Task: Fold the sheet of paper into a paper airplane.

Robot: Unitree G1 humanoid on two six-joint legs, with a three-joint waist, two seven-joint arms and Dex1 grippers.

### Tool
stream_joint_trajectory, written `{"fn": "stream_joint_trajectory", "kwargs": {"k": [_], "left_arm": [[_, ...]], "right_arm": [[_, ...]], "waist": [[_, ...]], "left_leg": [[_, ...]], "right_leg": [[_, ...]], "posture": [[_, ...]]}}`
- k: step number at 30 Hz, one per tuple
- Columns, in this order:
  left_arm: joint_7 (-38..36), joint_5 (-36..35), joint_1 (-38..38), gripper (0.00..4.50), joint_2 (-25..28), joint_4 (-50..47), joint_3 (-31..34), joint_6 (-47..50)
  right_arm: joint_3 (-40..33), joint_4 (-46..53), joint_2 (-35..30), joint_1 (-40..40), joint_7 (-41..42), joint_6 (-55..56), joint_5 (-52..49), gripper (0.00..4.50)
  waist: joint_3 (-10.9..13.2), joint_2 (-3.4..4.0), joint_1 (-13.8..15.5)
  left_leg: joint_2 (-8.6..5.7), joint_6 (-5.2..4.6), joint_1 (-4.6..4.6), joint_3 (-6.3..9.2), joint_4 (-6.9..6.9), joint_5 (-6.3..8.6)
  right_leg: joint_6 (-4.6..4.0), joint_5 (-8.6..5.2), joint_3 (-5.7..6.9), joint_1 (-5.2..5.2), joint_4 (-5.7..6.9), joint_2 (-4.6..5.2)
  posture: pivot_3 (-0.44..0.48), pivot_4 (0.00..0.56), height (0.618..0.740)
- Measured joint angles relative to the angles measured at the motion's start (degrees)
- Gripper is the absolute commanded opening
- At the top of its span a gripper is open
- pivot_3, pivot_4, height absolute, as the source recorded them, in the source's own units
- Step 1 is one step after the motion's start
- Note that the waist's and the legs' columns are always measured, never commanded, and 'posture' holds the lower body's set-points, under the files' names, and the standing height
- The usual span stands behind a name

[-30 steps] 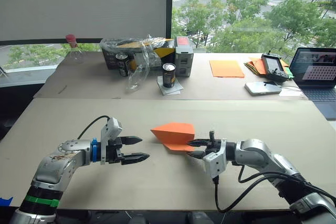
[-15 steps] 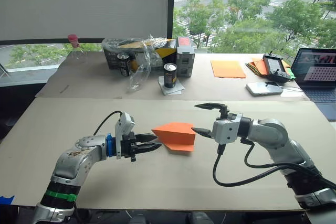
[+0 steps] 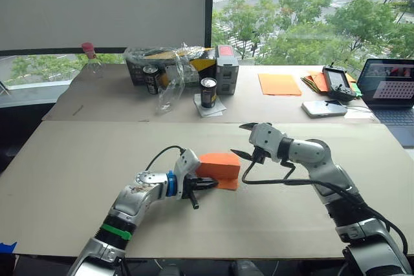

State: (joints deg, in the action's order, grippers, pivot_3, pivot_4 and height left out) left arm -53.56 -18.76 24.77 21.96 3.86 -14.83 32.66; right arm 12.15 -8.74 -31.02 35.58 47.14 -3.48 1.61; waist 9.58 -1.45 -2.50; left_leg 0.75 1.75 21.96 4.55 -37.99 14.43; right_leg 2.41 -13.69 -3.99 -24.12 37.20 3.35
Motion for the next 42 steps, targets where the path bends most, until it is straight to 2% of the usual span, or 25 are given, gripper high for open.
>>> {"fn": "stream_joint_trajectory", "kwargs": {"k": [3,4,15,22,29,37,42], "left_arm": [[-0.23,0.54,0.06,0.02,0.05,-0.06,-0.06,-0.1],[-0.26,0.81,0.06,0.0,0.07,-0.02,-0.13,-0.21],[0.45,2.27,-0.54,0.0,0.12,-0.94,-0.75,-1.56],[1.81,2.91,-0.85,0.0,-0.03,-2.27,-1.09,-0.79],[-0.36,-4.25,-0.76,0.0,2.23,-10.0,-0.54,14.52],[-1.42,-17.74,0.37,0.0,9.51,-22.81,7.17,30.28],[-0.04,-22.98,4.78,0.0,9.6,-23.14,14.08,31.57]], "right_arm": [[0.41,-0.55,1.32,1.62,1.66,-4.65,-0.8,3.99],[0.63,-0.6,1.36,1.95,2.65,-5.98,-0.92,3.74],[1.95,2.4,0.94,1.2,9.27,-16.3,-3.98,0.02],[3.34,10.51,0.83,-4.55,11.8,-22.94,-6.67,0.02],[3.46,13.23,0.74,-5.75,12.91,-25.46,-8.74,0.02],[5.53,12.54,0.66,-7.34,12.82,-25.33,-8.51,0.02],[7.44,12.4,0.5,-8.23,12.52,-24.27,-7.35,0.02]], "waist": [[0.0,0.0,0.0],[0.0,0.0,0.01],[-0.01,0.02,0.02],[-0.02,0.02,0.07],[-0.01,0.02,-0.12],[-0.01,0.02,-0.14],[-0.01,0.02,0.21]], "left_leg": [[0.0,0.0,0.0,0.01,0.0,0.0],[0.0,0.0,0.0,0.01,0.0,0.0],[-0.01,0.0,-0.02,0.01,0.0,0.0],[-0.01,0.0,-0.03,0.02,-0.03,0.0],[0.01,0.0,0.02,0.04,-0.03,0.0],[0.03,0.0,0.0,0.05,-0.03,0.0],[0.0,0.01,0.0,0.05,-0.04,0.0]], "right_leg": [[0.0,0.0,0.0,0.0,0.0,0.0],[0.0,0.0,0.01,0.0,0.0,0.0],[0.01,0.0,0.01,0.02,0.0,0.01],[0.03,0.01,0.01,0.06,0.01,0.02],[0.04,0.0,0.02,-0.01,0.03,-0.02],[0.04,0.0,0.02,-0.01,0.06,-0.03],[0.04,0.0,0.04,0.03,0.01,-0.01]], "posture": [[0.0,0.15,0.732],[0.0,0.15,0.732],[0.0,0.15,0.732],[0.0,0.15,0.732],[0.0,0.15,0.732],[0.0,0.15,0.732],[0.0,0.15,0.732]]}}
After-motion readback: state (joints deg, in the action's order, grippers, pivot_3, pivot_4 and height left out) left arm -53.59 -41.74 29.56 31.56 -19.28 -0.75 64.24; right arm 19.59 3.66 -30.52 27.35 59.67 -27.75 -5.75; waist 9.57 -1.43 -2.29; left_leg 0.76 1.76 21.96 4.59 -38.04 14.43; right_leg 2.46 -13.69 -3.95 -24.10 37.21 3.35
